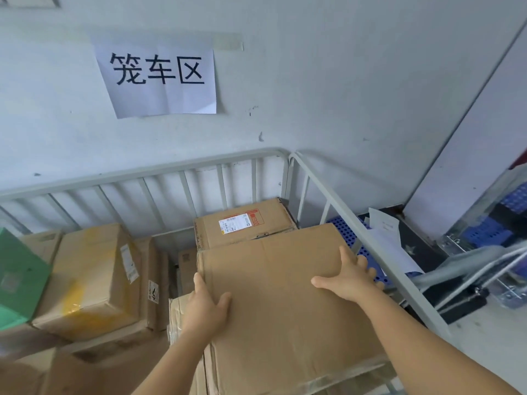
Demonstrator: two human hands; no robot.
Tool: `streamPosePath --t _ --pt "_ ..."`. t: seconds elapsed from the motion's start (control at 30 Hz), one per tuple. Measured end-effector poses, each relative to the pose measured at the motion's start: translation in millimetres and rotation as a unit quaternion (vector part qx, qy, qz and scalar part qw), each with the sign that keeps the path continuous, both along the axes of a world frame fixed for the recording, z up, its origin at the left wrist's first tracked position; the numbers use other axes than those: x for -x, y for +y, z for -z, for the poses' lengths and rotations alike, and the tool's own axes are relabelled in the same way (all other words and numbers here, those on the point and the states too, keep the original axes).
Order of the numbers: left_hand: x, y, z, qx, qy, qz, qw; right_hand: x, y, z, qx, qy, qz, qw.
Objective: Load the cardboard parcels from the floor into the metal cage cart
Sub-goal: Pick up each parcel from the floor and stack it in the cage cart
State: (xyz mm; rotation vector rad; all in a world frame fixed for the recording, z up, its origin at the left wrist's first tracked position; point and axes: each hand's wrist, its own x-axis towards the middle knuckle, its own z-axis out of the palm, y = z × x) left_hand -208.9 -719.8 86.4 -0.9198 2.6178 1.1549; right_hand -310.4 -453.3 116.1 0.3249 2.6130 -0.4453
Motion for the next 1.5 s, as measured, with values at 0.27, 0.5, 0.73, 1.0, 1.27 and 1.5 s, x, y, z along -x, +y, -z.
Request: streamPosePath --t 0.27,0.5,0.73,1.0,1.27,1.5 --pt "35.8 -46.9 -16.2 0.010 0.026 -0.028 0.999 33.4 -39.2 -12.6 0.046 0.035 0.002 0.998" --pt "108.9 -76.2 -35.6 0.008 0.062 -0.050 0.997 114.5 -73.8 -26.9 0.067 0.086 -0.018 0.994" --pt "199.6 -106.7 -39.4 0.035 0.081 -0.071 0.994 211.2 -105.1 -16.7 0.095 0.109 -0.051 0.988" --pt "255.1 -120.1 14.9 0.024 0.053 -0.090 0.994 277.2 -122.7 42.1 0.097 0.077 -0.068 0.990" --pt "270.9 -124.9 63.8 -0.003 0.014 -0.090 0.996 291.4 -124.7 93.7 0.067 0.037 -0.072 0.994" --pt "275.8 -130.4 77.5 -0.006 0.000 -0.063 0.998 298.4 -131.0 104.8 0.044 0.039 -0.100 0.993"
